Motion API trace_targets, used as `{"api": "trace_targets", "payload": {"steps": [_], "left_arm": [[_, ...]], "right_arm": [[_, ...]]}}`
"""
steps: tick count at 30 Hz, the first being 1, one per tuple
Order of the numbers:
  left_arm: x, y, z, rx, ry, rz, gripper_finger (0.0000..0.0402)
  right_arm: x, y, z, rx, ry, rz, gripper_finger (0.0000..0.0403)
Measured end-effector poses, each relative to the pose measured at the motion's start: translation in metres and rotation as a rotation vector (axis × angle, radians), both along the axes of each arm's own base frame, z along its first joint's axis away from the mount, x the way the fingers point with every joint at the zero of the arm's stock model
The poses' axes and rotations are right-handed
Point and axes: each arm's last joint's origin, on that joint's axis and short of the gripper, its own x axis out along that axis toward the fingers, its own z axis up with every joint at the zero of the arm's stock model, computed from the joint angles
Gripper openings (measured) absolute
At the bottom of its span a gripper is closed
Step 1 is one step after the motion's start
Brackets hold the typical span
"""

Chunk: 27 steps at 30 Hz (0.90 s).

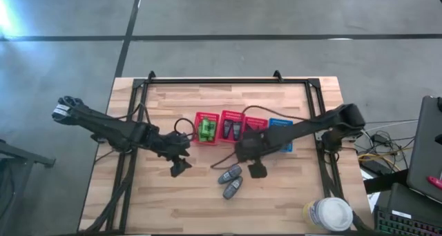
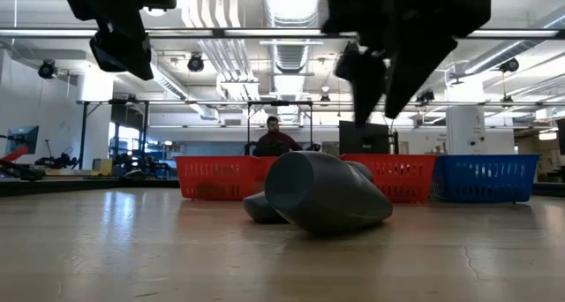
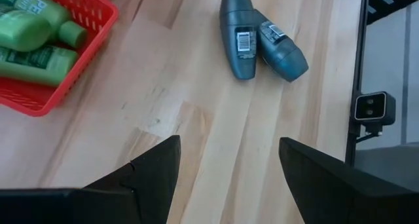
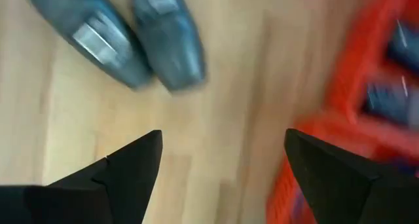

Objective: Pick & Place Travel size toiletries
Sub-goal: Put the gray deodorant in the blue bin

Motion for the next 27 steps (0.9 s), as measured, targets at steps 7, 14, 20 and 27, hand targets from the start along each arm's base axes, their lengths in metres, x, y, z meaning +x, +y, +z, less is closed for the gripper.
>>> {"api": "trace_targets", "payload": {"steps": [7, 14, 20, 27], "left_arm": [[-0.001, 0.000, -0.001, 0.010, 0.011, -0.003, 0.0264], [-0.008, 0.000, -0.006, 0.029, 0.097, -0.004, 0.0264], [-0.014, -0.003, -0.008, 0.048, 0.138, -0.038, 0.0264], [-0.015, -0.003, -0.007, 0.052, 0.138, -0.042, 0.0264]], "right_arm": [[0.036, 0.012, -0.021, 0.003, -0.029, 0.179, 0.0301], [0.050, 0.018, -0.043, -0.011, -0.042, 0.255, 0.0280], [0.054, 0.026, -0.057, -0.025, -0.042, 0.317, 0.0288], [0.058, 0.026, -0.059, -0.032, -0.102, 0.343, 0.0290]]}}
